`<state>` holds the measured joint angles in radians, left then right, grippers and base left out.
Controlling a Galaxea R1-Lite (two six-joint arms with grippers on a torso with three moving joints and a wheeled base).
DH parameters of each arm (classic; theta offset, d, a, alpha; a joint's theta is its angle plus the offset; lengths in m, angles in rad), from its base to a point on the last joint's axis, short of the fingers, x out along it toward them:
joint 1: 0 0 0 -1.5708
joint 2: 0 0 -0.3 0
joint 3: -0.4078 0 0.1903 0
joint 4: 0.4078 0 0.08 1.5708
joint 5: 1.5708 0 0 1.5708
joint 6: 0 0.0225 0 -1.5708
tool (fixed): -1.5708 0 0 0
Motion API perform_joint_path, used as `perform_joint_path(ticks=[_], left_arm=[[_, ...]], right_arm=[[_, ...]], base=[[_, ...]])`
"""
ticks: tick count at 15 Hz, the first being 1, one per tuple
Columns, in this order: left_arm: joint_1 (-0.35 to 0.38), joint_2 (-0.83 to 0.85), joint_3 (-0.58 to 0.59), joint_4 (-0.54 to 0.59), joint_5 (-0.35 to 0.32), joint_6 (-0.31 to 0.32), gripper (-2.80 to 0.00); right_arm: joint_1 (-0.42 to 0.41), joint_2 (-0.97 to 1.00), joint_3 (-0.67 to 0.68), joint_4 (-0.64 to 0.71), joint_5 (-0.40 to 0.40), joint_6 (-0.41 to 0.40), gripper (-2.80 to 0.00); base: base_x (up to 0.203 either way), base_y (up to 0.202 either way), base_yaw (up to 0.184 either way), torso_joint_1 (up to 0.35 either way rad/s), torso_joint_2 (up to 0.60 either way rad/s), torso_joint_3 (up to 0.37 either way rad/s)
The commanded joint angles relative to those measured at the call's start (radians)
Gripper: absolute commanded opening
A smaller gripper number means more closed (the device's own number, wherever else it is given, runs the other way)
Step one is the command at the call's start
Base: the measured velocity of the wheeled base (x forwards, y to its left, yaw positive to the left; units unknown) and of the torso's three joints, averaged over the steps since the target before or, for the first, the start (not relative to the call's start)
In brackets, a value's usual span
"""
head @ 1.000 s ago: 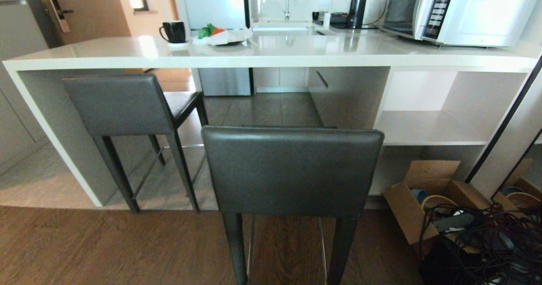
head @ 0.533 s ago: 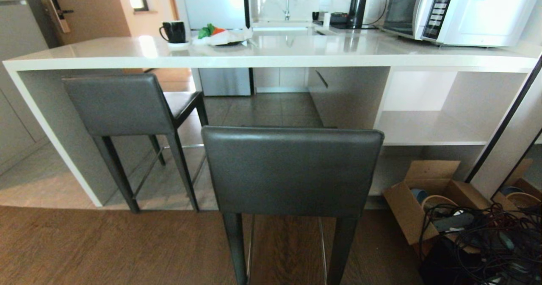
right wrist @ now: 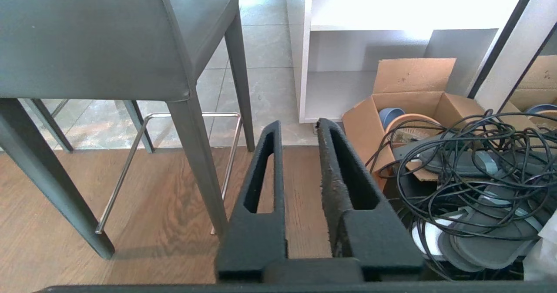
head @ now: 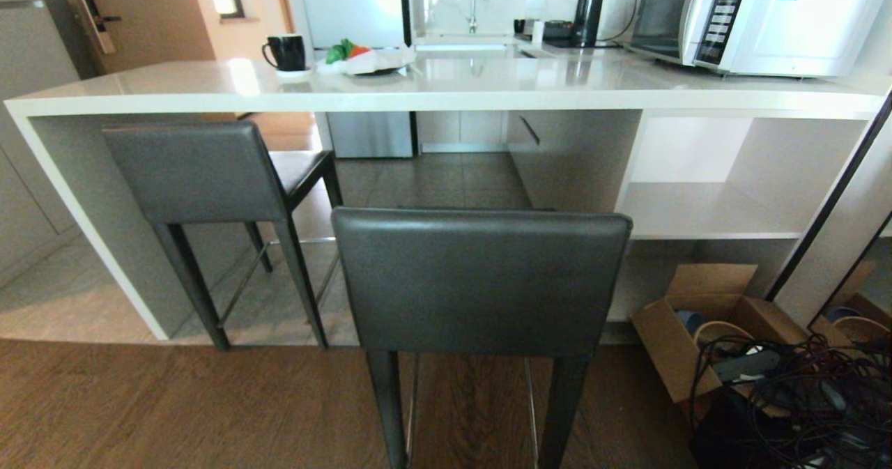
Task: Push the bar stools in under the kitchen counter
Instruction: Pull the gray chair out from under the dining table
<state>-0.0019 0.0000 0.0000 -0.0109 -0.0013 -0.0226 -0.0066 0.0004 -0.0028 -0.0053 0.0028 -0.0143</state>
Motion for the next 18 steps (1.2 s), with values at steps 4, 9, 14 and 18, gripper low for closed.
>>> perform_joint_path(ticks=[4,9,14,18], left_arm=[[0.002,0.002,0.002,-0.003,-0.006,0.025,-2.8],[0.0,0.002,0.002,0.006,0.001,0.007,-2.8],[-0.001,0.002,0.002,0.006,0.001,0.007,-2.8],[0.0,0.002,0.002,0.006,0.001,0.007,-2.8]], right_arm=[[0.0,0.001,0.0,-0.001,0.0,-0.001,-2.8],[0.0,0.001,0.0,-0.001,0.0,0.002,-2.8],[0.0,0.001,0.0,-0.001,0.0,0.002,-2.8],[0.0,0.001,0.0,-0.001,0.0,0.002,-2.8]], base=[[0.0,0.0,0.0,0.0,0.0,0.0],[0.0,0.0,0.0,0.0,0.0,0.0],[0.0,0.0,0.0,0.0,0.0,0.0],[0.001,0.143,-0.009,0.004,0.0,0.003]])
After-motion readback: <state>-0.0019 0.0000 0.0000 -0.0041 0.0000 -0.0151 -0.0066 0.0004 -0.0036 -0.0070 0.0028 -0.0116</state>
